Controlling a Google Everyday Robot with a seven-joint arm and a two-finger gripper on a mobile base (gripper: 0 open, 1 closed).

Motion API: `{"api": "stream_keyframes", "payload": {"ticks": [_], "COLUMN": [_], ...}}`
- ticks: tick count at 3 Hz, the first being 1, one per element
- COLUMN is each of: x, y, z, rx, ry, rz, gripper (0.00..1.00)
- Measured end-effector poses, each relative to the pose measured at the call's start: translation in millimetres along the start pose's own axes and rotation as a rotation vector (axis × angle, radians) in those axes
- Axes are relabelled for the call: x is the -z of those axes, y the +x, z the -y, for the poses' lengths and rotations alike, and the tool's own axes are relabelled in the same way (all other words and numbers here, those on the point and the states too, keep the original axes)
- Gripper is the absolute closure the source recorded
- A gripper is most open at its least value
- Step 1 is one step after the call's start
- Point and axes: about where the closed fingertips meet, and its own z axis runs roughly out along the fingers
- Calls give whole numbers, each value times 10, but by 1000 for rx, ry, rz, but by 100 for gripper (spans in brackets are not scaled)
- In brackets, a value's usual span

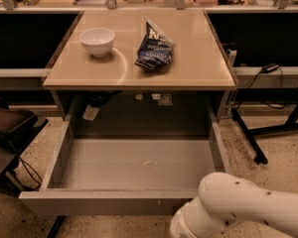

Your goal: Close top drawer

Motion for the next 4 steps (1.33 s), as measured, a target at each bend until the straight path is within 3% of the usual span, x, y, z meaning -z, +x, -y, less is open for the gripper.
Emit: {"api": "stream_keyframes", "payload": {"ticks": [1, 2, 3, 4], "x": [144, 679, 680, 849], "y": [-210, -670, -670, -850], "z": [229, 571, 571, 725], "rx": [-17, -30, -30, -4], "ry": [49, 193, 193, 250], "rz": [4, 47, 47, 54], "gripper": [0, 0, 0, 0]}}
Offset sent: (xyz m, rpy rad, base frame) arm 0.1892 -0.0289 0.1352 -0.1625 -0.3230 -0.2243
